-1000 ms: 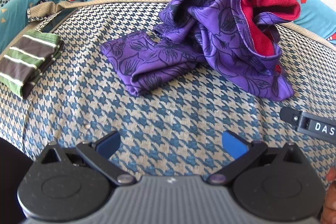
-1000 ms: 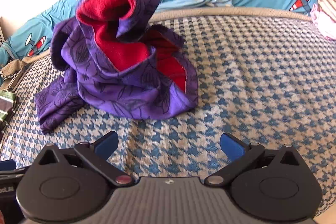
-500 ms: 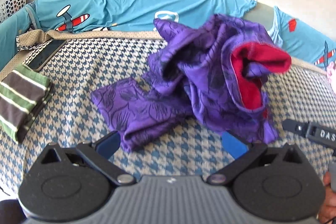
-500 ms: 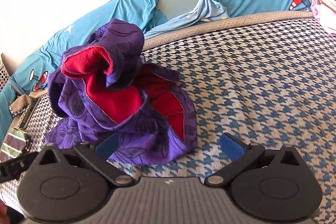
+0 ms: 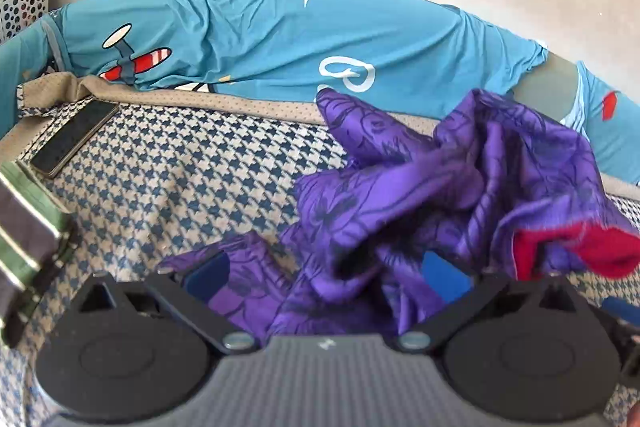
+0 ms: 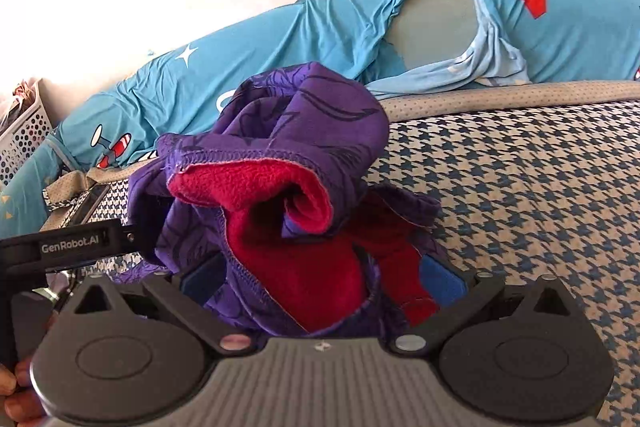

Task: Fold clothes
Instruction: 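Move the right gripper onto the red-lined garment edge and close it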

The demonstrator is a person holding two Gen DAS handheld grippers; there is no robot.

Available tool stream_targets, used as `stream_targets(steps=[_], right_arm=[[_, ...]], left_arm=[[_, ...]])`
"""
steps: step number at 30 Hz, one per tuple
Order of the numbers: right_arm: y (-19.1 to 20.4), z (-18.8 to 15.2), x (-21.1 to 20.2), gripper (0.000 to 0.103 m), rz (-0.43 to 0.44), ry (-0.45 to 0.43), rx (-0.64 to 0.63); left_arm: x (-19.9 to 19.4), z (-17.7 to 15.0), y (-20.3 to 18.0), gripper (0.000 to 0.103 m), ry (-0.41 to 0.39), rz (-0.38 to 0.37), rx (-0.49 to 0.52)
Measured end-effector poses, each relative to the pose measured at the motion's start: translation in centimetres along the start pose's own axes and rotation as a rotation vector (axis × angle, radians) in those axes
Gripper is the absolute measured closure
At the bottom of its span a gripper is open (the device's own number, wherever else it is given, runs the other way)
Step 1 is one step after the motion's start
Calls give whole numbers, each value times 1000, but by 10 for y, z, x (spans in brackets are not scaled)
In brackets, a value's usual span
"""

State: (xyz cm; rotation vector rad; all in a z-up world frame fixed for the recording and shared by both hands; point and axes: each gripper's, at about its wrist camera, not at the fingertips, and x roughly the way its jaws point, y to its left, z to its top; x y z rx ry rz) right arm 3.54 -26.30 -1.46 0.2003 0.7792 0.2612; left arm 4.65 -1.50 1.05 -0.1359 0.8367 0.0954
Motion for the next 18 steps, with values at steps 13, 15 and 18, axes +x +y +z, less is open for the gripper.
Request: stream_targets(steps=[13, 15, 18], right_arm=[[32, -8, 29, 1, -13, -61, -120], [32, -8, 32, 7, -22, -74, -110], [30, -9, 34, 21, -18, -87, -79]], left_arm=[[27, 3, 21, 0, 38, 56, -87], [28, 3, 26, 0, 39, 64, -109], [30, 3, 32, 0, 46, 92, -128]])
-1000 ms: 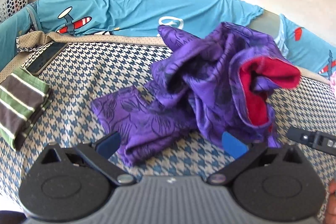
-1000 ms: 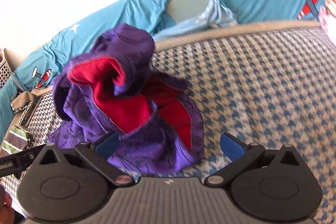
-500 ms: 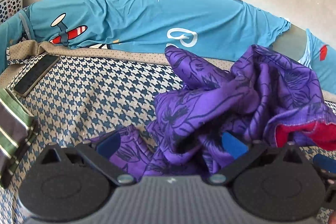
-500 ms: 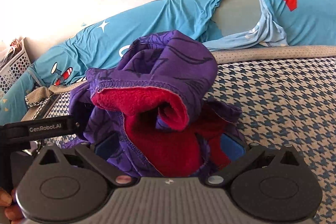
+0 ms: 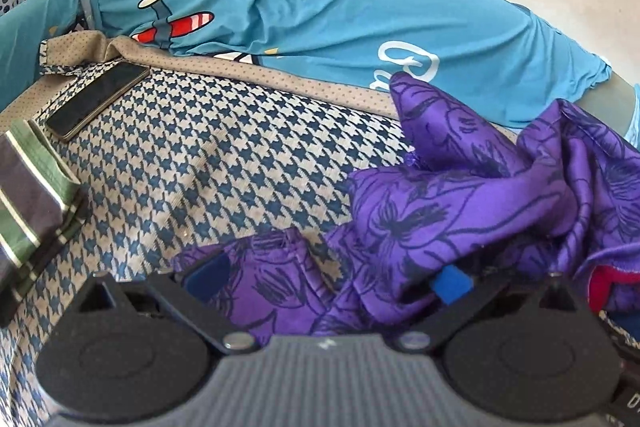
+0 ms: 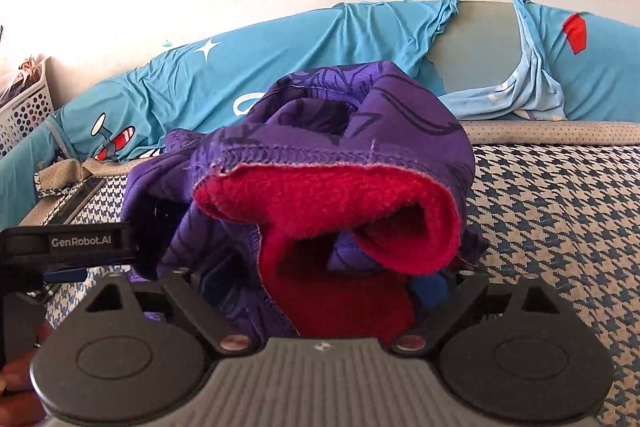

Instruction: Fold clothes

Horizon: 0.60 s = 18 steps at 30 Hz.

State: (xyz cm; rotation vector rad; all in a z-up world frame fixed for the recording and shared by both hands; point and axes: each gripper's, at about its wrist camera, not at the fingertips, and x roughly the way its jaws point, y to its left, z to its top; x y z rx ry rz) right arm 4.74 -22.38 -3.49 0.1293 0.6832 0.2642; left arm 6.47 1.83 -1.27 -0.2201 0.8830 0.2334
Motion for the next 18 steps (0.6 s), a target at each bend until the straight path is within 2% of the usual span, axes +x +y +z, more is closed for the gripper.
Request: stream_targets(steps=[1, 3, 8, 10, 12, 14, 18], right_arm=[[-1, -1, 0, 24, 1, -4, 7], [-1, -4, 0, 39, -6, -15, 9], [-9, -7, -3, 58, 7, -36, 51], [-10, -7, -6, 69, -4, -44, 56], [-14, -6, -9, 87, -33, -56, 67], [-24, -5, -14, 92, -74, -69, 95], [-59, -1, -23, 94, -198, -78, 211]], left_arm=[[0, 0, 1, 0, 4, 0, -5], [1, 0, 5, 0, 11, -10, -18], [2, -4, 2, 0, 30, -35, -2], [3, -6, -2, 0, 36, -36, 15], [3, -7, -4, 0, 42, -40, 25], [3, -8, -5, 0, 48, -50, 26], [1, -6, -4, 0, 41, -46, 21]])
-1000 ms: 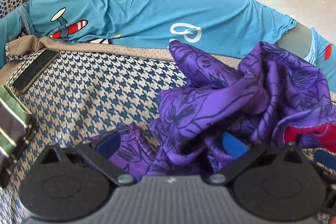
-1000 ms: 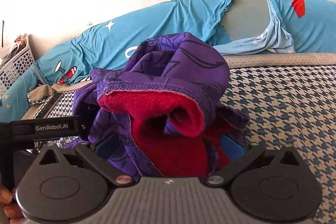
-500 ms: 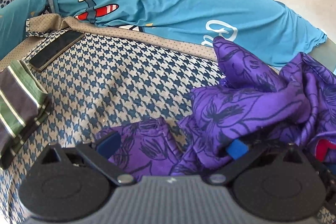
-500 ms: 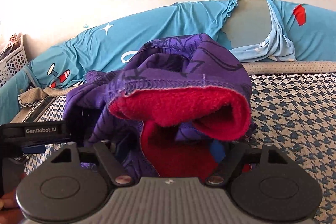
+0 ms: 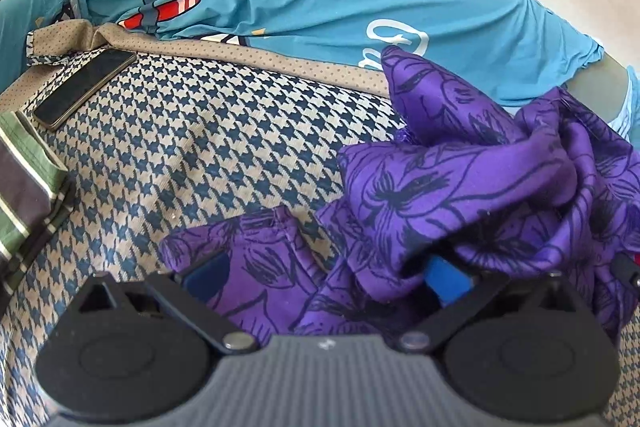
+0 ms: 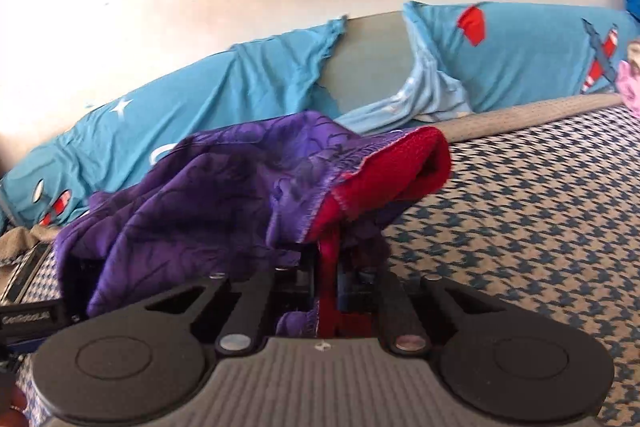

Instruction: Fold clothes

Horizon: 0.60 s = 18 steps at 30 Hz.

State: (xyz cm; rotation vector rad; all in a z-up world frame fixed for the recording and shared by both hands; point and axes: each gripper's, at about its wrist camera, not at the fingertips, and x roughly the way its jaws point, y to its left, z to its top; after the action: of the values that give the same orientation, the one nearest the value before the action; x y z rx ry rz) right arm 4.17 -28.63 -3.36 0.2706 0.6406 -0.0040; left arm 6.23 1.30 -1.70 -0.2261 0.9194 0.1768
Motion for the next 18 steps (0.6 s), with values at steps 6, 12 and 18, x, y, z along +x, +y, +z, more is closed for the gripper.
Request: stream_targets(steps=[6, 12, 18], right_arm=[[-51, 8, -3, 94, -124, 35, 157], [-68, 13, -14, 91, -101, 15, 212], [-70, 10, -3, 58, -30, 56, 279]], left_arm=[[-6, 7, 16, 0, -37, 41, -69], [-11, 11, 25, 0, -60, 58, -98], [-17, 12, 22, 0, -100, 91, -65]])
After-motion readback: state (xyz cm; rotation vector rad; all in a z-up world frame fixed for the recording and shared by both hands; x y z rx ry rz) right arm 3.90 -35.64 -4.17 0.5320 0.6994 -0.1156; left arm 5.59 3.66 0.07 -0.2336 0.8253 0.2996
